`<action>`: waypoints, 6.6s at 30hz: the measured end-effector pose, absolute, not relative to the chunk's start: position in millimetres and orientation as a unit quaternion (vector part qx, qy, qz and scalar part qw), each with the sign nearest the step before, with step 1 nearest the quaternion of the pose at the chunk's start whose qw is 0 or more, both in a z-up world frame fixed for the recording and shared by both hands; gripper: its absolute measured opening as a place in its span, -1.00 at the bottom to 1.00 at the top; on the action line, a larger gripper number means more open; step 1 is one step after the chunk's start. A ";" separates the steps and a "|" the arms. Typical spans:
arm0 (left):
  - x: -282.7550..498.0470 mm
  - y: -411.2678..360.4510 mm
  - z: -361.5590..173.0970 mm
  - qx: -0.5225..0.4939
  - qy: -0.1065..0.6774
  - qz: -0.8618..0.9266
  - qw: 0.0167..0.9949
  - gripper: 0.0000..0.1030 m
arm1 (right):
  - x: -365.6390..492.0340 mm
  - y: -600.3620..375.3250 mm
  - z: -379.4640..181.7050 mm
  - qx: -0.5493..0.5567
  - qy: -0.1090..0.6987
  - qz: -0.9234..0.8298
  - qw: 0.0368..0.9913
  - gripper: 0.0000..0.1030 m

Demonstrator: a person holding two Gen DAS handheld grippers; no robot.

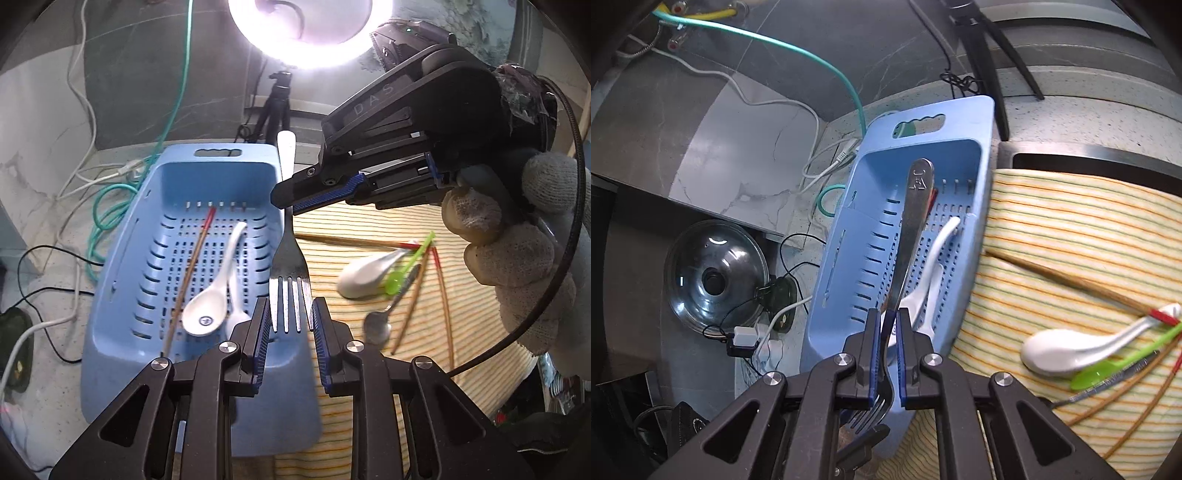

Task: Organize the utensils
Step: 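Carry the metal fork and metal utensil into the blue basket and open both grippers, then grasp a red-tipped chopstick with the left gripper while the right gripper grasps another, then carry both red-tipped chopsticks into the blue basket and open both grippers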

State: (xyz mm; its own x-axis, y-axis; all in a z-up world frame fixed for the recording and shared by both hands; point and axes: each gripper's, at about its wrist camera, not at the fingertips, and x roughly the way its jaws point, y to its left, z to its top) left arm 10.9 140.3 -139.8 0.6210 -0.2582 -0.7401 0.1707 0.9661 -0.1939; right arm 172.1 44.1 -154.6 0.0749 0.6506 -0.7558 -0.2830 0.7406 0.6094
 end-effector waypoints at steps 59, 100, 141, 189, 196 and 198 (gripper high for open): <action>13.3 75.5 -102.0 -0.006 0.413 -0.132 0.901 -0.44 | 129.1 -120.3 -120.7 0.031 0.494 0.265 0.828 -0.22; 87.8 -64.7 -209.5 0.096 0.534 -0.277 0.793 -0.77 | 134.6 -179.9 -243.0 0.115 0.604 0.135 0.777 -0.75; 29.6 48.5 -133.7 -0.094 0.458 -0.202 0.861 -0.90 | 114.6 -173.8 -153.5 0.184 0.536 0.215 0.795 -0.87; 85.0 215.1 -152.7 -0.138 0.453 -0.039 0.880 -0.90 | 211.1 59.0 -162.5 0.144 0.552 0.308 0.761 -0.82; 86.1 212.4 -150.6 -0.131 0.456 -0.039 0.879 -0.68 | 208.1 57.7 -153.4 0.116 0.541 0.307 0.774 -0.62; 84.0 210.9 -147.5 -0.127 0.452 -0.042 0.882 -0.68 | 206.3 54.2 -150.9 0.115 0.538 0.307 0.776 -0.62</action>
